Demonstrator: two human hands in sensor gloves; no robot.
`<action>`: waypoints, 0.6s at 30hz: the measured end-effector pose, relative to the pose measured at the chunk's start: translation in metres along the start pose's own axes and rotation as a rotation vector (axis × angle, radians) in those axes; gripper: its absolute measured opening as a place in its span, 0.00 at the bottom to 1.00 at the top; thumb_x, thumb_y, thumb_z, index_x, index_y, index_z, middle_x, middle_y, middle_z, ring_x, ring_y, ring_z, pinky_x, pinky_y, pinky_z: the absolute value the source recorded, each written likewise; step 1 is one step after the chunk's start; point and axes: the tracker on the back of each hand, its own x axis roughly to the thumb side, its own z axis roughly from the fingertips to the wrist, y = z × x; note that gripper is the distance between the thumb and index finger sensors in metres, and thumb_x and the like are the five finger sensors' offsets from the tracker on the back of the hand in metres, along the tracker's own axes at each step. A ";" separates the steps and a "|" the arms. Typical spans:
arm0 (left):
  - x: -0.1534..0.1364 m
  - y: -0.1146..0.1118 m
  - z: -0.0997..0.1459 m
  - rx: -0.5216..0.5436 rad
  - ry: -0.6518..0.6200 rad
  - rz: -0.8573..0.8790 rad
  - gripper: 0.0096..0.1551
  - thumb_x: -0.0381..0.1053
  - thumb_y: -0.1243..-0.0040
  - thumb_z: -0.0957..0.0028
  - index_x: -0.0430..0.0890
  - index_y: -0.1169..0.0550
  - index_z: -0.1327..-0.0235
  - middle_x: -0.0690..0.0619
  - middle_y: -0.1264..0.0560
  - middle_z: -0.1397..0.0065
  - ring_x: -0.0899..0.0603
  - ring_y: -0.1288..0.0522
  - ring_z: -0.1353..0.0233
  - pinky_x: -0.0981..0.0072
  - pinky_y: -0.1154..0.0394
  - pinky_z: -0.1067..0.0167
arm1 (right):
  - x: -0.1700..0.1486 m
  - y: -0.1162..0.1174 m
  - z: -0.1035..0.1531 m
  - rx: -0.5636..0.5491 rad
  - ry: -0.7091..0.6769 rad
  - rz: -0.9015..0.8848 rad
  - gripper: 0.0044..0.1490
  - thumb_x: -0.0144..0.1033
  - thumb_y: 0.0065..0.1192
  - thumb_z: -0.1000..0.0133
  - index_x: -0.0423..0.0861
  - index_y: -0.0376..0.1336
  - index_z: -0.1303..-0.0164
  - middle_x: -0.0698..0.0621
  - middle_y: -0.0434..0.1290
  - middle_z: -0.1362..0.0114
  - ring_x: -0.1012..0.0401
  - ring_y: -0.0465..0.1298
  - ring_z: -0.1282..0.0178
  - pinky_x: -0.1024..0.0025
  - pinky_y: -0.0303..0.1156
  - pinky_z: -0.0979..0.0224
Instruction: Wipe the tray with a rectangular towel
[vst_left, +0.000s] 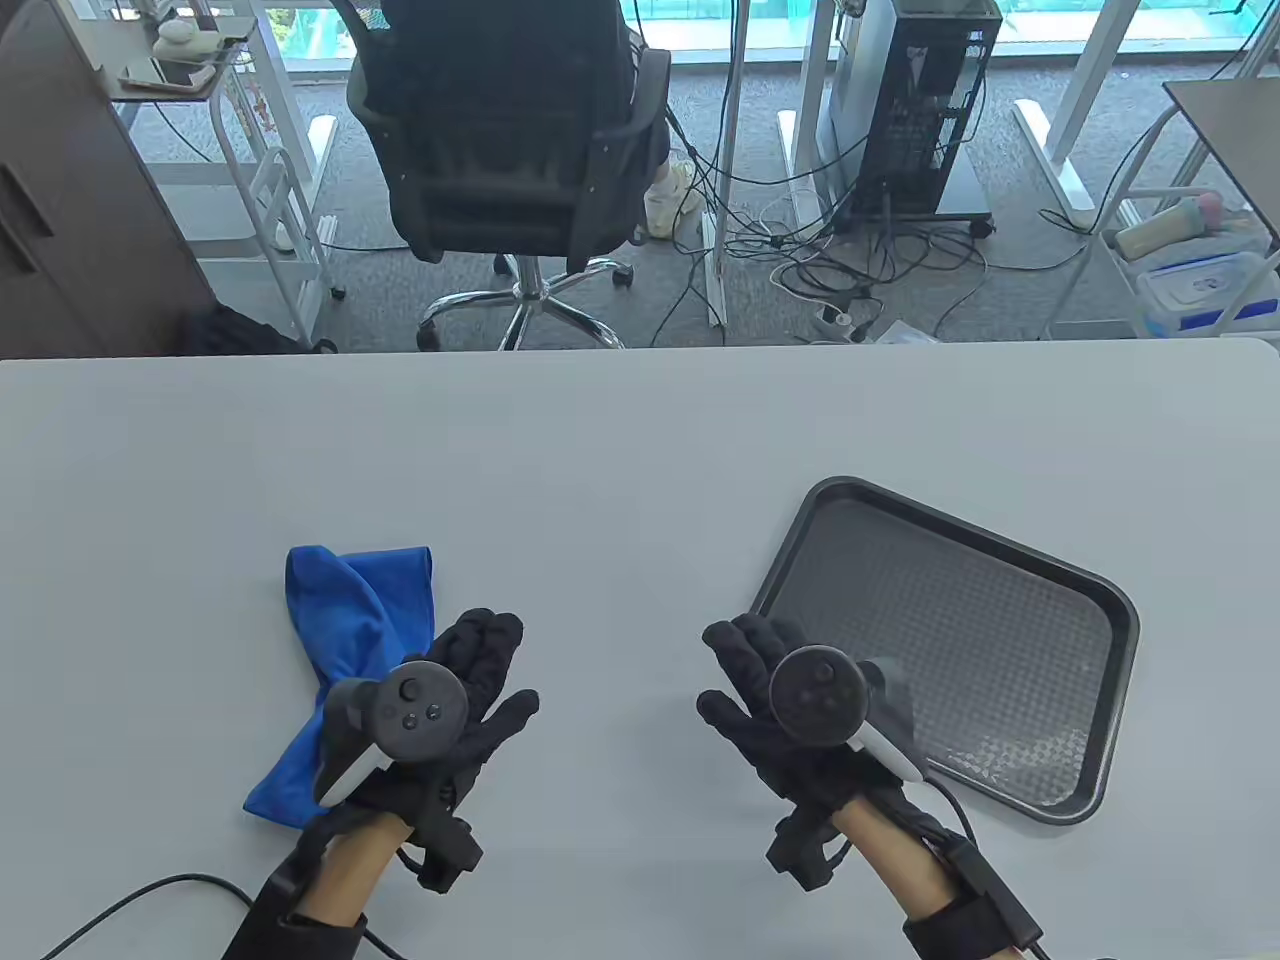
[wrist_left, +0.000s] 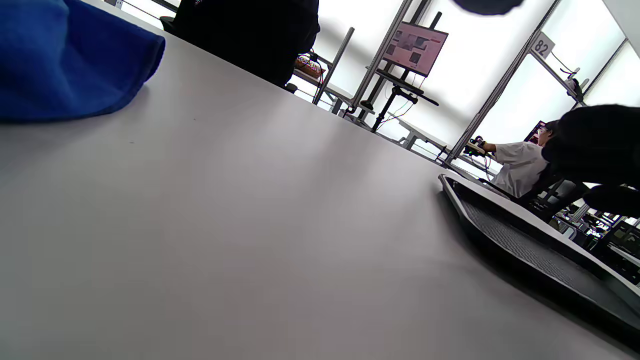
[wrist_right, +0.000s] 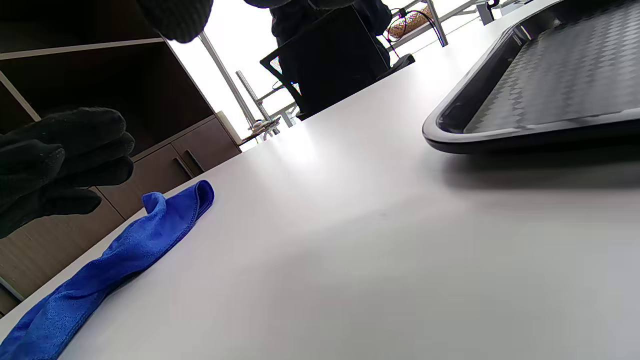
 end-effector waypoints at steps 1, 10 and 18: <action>0.000 0.000 0.000 -0.001 0.002 0.000 0.43 0.60 0.51 0.43 0.49 0.48 0.17 0.39 0.53 0.14 0.32 0.50 0.14 0.21 0.54 0.30 | 0.000 0.000 0.000 0.003 0.002 0.000 0.44 0.50 0.56 0.44 0.49 0.44 0.22 0.42 0.45 0.18 0.39 0.43 0.18 0.32 0.39 0.26; 0.002 0.000 0.000 -0.009 -0.002 -0.008 0.43 0.60 0.51 0.43 0.48 0.48 0.17 0.39 0.53 0.14 0.32 0.50 0.14 0.21 0.54 0.31 | 0.000 0.001 0.000 0.016 0.001 0.002 0.44 0.50 0.56 0.44 0.49 0.44 0.22 0.42 0.45 0.18 0.39 0.43 0.18 0.32 0.39 0.26; 0.002 -0.001 0.000 -0.019 -0.001 -0.007 0.43 0.60 0.51 0.43 0.48 0.48 0.17 0.39 0.53 0.14 0.32 0.50 0.14 0.21 0.54 0.30 | 0.000 0.002 0.000 0.031 0.009 -0.002 0.44 0.50 0.56 0.44 0.49 0.44 0.22 0.41 0.45 0.18 0.39 0.43 0.18 0.32 0.39 0.26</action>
